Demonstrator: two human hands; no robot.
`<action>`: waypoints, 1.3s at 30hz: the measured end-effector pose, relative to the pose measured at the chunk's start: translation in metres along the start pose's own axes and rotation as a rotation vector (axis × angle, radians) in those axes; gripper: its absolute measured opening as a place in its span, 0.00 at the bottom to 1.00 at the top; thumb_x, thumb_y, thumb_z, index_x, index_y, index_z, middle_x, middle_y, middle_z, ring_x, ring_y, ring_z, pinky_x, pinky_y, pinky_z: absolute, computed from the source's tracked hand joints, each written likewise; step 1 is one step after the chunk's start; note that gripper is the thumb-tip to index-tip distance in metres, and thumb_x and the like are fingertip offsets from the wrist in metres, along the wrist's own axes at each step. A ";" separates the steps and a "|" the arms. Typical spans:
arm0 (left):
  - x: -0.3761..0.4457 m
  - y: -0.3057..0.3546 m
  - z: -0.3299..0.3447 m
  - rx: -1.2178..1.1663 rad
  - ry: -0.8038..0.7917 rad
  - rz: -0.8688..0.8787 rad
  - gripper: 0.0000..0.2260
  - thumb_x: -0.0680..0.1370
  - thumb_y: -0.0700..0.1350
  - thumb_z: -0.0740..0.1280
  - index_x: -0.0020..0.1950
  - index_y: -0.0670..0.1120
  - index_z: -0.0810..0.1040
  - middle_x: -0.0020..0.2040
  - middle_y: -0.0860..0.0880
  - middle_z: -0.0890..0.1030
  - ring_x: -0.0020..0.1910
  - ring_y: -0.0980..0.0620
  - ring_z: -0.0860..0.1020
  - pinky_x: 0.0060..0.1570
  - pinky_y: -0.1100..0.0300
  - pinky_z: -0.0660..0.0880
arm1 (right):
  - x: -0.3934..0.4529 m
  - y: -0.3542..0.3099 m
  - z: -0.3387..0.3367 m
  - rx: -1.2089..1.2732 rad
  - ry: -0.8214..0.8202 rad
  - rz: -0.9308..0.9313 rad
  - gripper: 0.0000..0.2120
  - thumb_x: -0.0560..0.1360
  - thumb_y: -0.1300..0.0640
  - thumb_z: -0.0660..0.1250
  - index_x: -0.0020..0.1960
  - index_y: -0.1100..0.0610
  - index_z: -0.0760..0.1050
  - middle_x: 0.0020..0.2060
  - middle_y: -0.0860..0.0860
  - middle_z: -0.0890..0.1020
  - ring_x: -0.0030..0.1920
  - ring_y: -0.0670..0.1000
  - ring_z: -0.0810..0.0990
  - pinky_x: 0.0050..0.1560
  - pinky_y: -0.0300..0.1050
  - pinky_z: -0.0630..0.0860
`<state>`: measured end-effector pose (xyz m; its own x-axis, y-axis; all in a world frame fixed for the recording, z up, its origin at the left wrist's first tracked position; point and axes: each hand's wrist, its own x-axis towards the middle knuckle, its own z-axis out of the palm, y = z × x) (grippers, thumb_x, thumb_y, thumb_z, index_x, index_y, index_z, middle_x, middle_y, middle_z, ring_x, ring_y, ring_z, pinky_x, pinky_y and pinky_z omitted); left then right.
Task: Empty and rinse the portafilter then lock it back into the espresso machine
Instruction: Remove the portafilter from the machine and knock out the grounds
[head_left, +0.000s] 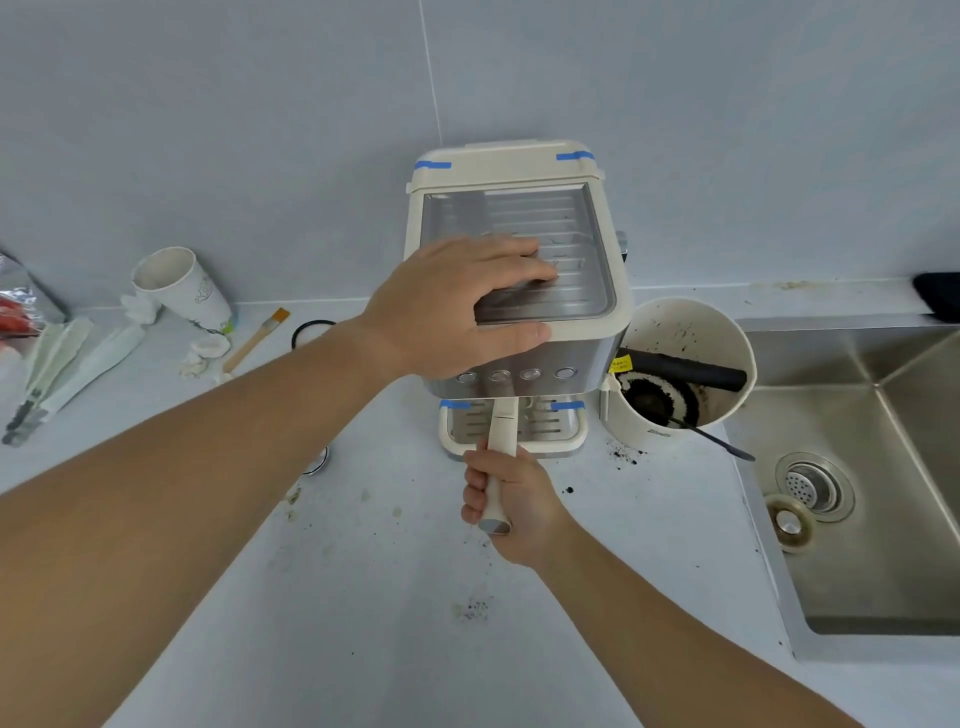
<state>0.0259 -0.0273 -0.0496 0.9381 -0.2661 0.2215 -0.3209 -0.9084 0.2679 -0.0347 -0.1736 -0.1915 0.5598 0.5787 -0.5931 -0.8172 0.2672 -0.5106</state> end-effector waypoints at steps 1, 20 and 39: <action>0.000 0.000 0.001 0.001 0.004 -0.004 0.25 0.74 0.65 0.62 0.69 0.58 0.73 0.73 0.54 0.71 0.70 0.55 0.67 0.66 0.59 0.58 | 0.001 0.002 0.001 -0.013 0.017 -0.021 0.10 0.77 0.70 0.64 0.42 0.57 0.69 0.27 0.52 0.71 0.23 0.49 0.69 0.23 0.39 0.69; 0.000 -0.001 0.000 -0.001 -0.013 -0.030 0.27 0.74 0.69 0.58 0.70 0.61 0.71 0.73 0.57 0.69 0.71 0.54 0.67 0.69 0.50 0.62 | 0.033 0.024 0.038 -0.094 -0.134 -0.200 0.17 0.75 0.73 0.67 0.56 0.58 0.64 0.39 0.57 0.80 0.36 0.54 0.82 0.38 0.52 0.82; 0.000 -0.001 0.001 -0.013 -0.004 -0.035 0.27 0.73 0.69 0.58 0.69 0.60 0.71 0.73 0.57 0.70 0.70 0.55 0.67 0.69 0.51 0.61 | 0.054 0.025 0.052 -0.031 -0.055 -0.165 0.22 0.73 0.69 0.75 0.63 0.62 0.70 0.44 0.55 0.82 0.46 0.55 0.85 0.49 0.59 0.84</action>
<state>0.0263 -0.0271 -0.0508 0.9494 -0.2349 0.2084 -0.2891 -0.9130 0.2877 -0.0322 -0.0961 -0.2039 0.6771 0.5703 -0.4651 -0.7096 0.3385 -0.6179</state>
